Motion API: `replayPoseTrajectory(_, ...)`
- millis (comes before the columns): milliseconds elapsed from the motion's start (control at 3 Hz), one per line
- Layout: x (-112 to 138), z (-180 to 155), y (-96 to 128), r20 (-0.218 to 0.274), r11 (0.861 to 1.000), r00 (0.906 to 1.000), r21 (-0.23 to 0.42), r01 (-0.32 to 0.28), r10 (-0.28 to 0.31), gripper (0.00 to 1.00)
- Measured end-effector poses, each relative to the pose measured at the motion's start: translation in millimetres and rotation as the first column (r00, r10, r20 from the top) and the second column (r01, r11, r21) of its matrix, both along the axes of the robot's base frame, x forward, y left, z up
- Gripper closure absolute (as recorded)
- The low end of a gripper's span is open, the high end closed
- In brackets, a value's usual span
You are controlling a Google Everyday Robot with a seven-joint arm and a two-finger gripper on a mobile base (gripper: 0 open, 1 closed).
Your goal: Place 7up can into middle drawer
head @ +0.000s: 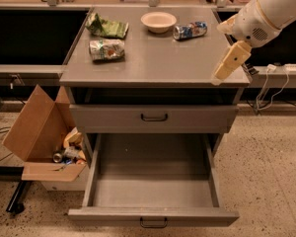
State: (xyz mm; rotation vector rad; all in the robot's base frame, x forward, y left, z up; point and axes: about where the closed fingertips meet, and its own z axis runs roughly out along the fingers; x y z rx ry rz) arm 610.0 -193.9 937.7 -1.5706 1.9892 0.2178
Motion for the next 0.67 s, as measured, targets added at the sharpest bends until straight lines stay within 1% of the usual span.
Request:
replayPoseTrajectory(333, 22, -8, 20, 0.007, 1.0, 0.9996, 0.003, -0.028, 0.028, 0.0)
replayPoseTrajectory(667, 61, -20, 63, 0.03, 0.994, 0.9937, -0.007, -0.107, 0.108, 0.0)
